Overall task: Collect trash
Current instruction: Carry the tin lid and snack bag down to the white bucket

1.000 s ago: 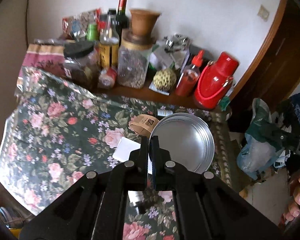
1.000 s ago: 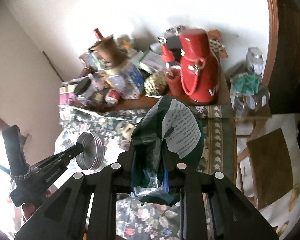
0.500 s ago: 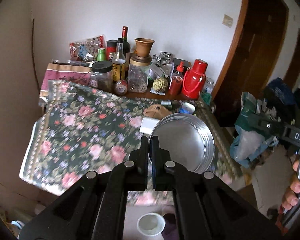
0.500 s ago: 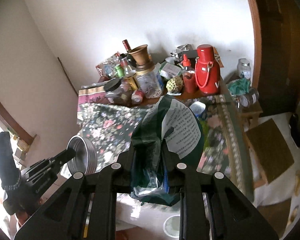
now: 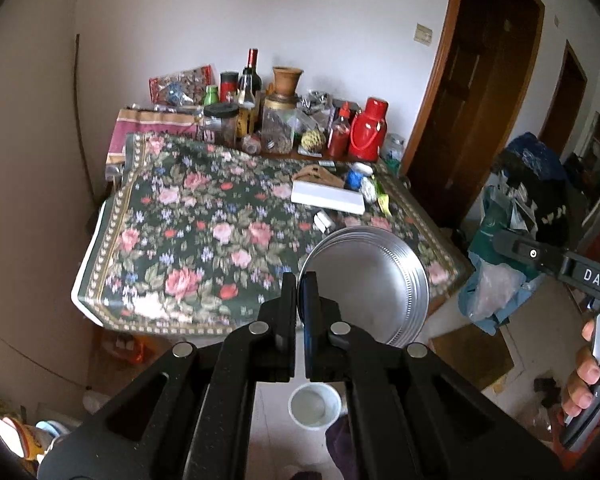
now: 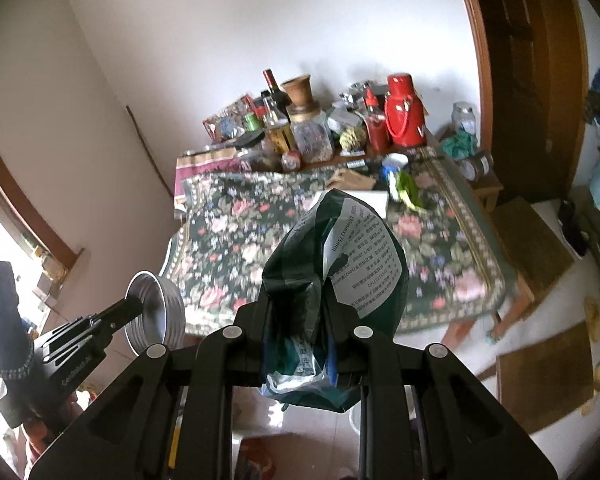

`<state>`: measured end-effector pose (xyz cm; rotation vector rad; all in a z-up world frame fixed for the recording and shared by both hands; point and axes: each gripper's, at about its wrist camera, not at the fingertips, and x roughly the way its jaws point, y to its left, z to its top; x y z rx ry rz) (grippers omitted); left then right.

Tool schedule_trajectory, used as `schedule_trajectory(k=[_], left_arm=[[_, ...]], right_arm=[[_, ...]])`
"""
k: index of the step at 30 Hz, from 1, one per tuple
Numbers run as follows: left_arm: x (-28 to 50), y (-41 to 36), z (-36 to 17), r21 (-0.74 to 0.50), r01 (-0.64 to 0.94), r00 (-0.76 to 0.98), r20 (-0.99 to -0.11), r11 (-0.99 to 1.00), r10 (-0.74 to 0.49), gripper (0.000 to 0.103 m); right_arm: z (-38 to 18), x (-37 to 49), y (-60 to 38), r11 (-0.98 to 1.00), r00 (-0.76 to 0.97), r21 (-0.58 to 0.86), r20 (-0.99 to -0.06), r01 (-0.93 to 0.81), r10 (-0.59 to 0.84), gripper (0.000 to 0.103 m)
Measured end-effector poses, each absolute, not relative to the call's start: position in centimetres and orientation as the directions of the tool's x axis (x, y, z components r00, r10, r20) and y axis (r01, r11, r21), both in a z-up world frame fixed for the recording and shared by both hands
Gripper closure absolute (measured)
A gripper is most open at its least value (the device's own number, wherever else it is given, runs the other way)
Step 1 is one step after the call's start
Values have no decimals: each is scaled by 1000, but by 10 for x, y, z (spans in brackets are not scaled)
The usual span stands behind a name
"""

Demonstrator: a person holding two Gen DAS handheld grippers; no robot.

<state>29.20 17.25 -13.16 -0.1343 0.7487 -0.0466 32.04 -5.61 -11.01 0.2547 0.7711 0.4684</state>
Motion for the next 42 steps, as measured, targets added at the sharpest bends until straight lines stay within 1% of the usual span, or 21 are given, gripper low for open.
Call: schedule_trajectory(k=[5,10,17,21,26,32,35,42], left_arm=[[280,167,-152,-160,-12,690,-715,987,-108,102],[279,155,-184,-179,-38,632,-766,983,-115,102],[295,135,-255,-179,-90,526,-844,980,-106,102],[308,126,-308,-185,-119,468,-877,976,-109,102],[323,122,-380,-171,-131,404,-909,977,-105,102],[337,130,-470,-165,-169,347,-933,972,-98,102],[342,137,-523,-158,-196,317,-944,968,-90,102],[346,146,-631,-153,-225,243,-965,962,-96,102]], right_arm=[[-127,301,-60,878,583,382,-657,-290,478,85],[-157,298,-66,881,521,380,-710,-282,473,85],[-239,317,-72,875,379,393,-792,-283,478,85],[-288,327,-70,877,308,383,-830,-292,465,85],[-353,336,-65,869,215,405,-857,-284,469,85],[-450,344,-52,868,107,421,-881,-261,460,85],[-508,346,-47,874,56,425,-892,-236,449,85],[-615,363,-37,894,10,400,-912,-203,410,84]])
